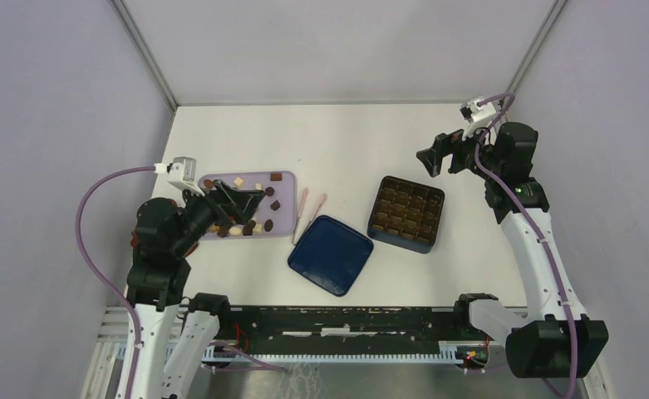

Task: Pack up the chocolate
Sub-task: Pick up the clamp from the center of the board.

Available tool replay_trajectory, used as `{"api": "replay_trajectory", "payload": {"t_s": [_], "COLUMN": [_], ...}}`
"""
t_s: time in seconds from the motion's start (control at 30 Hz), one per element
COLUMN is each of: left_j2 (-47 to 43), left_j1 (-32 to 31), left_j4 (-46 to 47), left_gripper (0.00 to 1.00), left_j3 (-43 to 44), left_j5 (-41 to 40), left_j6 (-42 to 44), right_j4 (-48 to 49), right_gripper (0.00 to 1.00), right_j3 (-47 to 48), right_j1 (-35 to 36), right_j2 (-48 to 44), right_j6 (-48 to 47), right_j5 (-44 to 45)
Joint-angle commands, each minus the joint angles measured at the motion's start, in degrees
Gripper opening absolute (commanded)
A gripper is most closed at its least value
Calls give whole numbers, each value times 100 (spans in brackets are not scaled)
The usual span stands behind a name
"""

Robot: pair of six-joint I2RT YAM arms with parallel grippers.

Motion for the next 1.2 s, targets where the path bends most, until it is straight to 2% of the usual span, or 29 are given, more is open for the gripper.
{"api": "replay_trajectory", "payload": {"t_s": [0.0,0.07,0.17,0.27,0.43,0.5,0.53,0.67,0.7,0.97,1.17], "left_j2": [-54,-78,-191,-221,167,430,573,1442,1709,2970,4333], "left_j1": [88,99,115,117,-38,-481,-870,-2963,-3266,-3416,-3415], "left_j4": [363,467,700,607,484,509,553,704,730,1482,1053], "left_gripper": [99,99,99,98,95,94,94,96,96,96,72], "left_j3": [-150,-273,-502,-567,-609,-576,-563,-302,-214,-296,327], "left_j5": [833,1136,1409,1397,1288,915,428,-1559,-1821,-2150,-2844], "left_j6": [-223,-262,-461,-396,-214,-161,-148,-15,47,311,392], "right_j4": [294,281,-180,-739,-1270,-1050,-950,-852,-868,-805,-21], "right_gripper": [98,98,98,98,98,98,98,98,98,98,93], "right_j3": [-36,-78,-35,95,-92,-309,-405,-480,-467,-696,-1387], "right_j1": [40,42,261,823,1065,1081,1082,1080,1086,1080,1082], "right_j2": [-42,-27,64,12,44,86,118,376,427,563,937], "right_j6": [166,-57,-1243,-2020,-3261,-3255,-3266,-3496,-3502,-3597,-3133], "right_j5": [25,-384,-1840,-1693,-1859,-1988,-2031,-1903,-1823,-1695,-2328]}}
